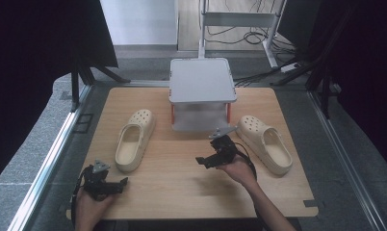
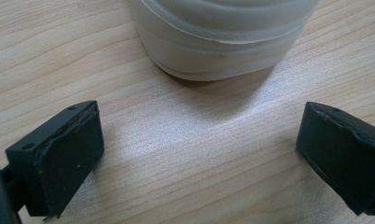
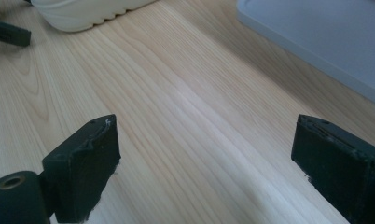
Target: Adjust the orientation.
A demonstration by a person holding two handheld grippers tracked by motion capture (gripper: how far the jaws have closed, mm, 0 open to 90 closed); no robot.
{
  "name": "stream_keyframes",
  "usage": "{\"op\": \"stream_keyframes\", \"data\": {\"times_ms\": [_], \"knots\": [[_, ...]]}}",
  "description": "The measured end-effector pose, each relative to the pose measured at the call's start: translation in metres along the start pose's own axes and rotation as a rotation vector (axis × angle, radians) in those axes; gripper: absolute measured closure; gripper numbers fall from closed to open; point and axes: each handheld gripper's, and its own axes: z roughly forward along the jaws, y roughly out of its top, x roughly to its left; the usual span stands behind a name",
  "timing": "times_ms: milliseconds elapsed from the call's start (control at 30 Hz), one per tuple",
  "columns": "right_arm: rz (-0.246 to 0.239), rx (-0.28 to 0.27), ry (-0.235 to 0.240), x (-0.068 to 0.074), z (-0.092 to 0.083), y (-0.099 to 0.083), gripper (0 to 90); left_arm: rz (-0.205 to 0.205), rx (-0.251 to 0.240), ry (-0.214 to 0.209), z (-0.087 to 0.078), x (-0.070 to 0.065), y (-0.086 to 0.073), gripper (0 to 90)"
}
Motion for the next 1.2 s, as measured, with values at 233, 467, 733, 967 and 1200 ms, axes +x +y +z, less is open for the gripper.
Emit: {"op": "stream_keyframes", "data": {"times_ms": [233, 467, 733, 967, 1200], "knots": [[0.005, -0.012, 0.033, 0.009, 0.021, 0.026, 7.3, 0.002, 0.0, 0.001, 0.0, 0.0, 0.0, 0.5], [0.009, -0.009, 0.063, 0.018, 0.042, 0.053, 7.6, 0.002, 0.0, 0.001, 0.0, 0.0, 0.0, 0.6], [0.02, -0.005, 0.071, 0.028, 0.067, 0.082, 11.3, 0.002, 0.0, 0.0, 0.0, 0.0, 0.0, 0.5], [0.016, 0.004, 0.068, 0.039, 0.092, 0.108, 13.4, 0.004, 0.0, -0.001, 0.0, 0.0, 0.0, 0.5], [0.032, 0.003, 0.073, 0.047, 0.114, 0.129, 16.8, 0.005, 0.0, -0.002, 0.0, 0.0, 0.0, 0.6]]}}
